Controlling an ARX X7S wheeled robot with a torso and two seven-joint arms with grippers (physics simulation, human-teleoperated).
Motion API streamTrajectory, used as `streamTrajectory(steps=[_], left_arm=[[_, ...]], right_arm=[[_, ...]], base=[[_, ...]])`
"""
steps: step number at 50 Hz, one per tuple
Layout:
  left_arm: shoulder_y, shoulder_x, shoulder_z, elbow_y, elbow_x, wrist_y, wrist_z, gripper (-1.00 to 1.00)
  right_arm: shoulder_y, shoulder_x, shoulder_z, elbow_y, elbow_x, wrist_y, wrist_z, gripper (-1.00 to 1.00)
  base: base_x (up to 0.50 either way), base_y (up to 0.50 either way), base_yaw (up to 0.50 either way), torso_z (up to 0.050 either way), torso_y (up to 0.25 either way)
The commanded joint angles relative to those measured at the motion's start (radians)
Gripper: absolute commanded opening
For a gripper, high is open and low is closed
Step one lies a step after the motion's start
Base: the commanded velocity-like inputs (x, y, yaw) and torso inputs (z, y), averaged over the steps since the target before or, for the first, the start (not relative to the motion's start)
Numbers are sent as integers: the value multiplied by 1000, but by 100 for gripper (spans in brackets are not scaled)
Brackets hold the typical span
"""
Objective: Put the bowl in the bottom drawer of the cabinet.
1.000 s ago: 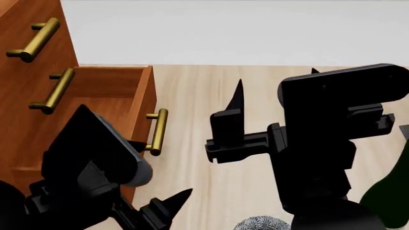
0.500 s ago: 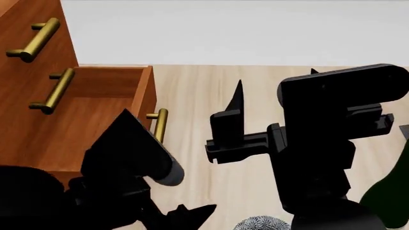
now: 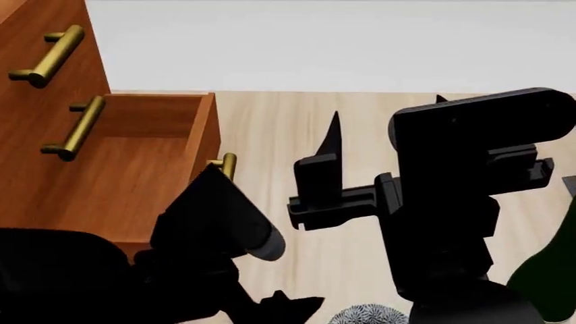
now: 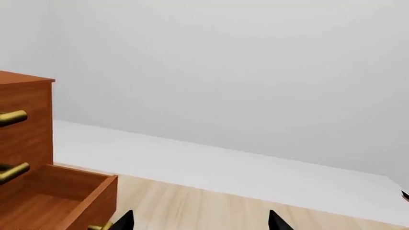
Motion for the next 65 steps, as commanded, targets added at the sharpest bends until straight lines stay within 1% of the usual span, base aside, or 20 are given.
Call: streamTrajectory(steps=[1,6,27,65], left_arm=[[14,13,58,-112,59,111,80,100],[8,26,80,-178,84,152,116,100],[18,59,142,-305,129,242,195,100],[10,114,232,-491,179,344,286,100]], right_arm=[[-30,-4,-1,9,0,-20,2,100],[-31,-3,3,6,5,-20,2,100],[-38,7,5,21,15,-38,9,100],[-33,14,2,24,39,-41,25,100]], base=[[0,0,0,0,0],[0,0,0,0,0],[0,0,0,0,0],[0,0,0,0,0]])
